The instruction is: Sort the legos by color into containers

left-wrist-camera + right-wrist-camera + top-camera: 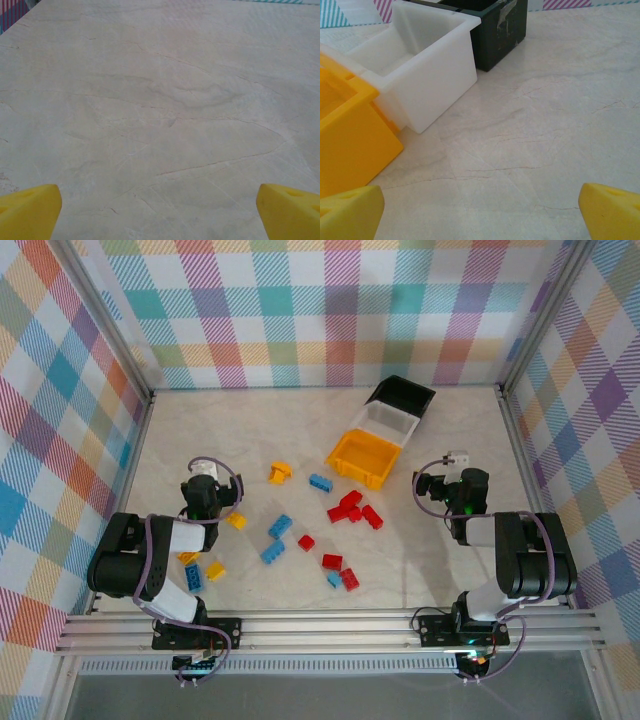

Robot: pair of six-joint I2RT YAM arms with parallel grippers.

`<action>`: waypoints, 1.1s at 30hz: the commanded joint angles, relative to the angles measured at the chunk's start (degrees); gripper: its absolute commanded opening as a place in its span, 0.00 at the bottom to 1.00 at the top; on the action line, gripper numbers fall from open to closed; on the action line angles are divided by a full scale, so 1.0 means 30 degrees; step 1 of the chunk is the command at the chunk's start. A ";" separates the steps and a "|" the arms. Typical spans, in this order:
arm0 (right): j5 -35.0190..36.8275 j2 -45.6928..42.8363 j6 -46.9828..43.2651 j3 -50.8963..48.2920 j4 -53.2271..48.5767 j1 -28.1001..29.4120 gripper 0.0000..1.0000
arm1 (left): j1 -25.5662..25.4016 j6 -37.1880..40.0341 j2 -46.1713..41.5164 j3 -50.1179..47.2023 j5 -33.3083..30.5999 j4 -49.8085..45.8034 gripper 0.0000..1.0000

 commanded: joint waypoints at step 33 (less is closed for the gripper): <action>-0.2814 -0.2310 0.3932 1.0995 -2.9354 0.8696 0.89 | -0.6459 -1.0625 -1.0915 0.5687 0.3491 -2.4054 1.00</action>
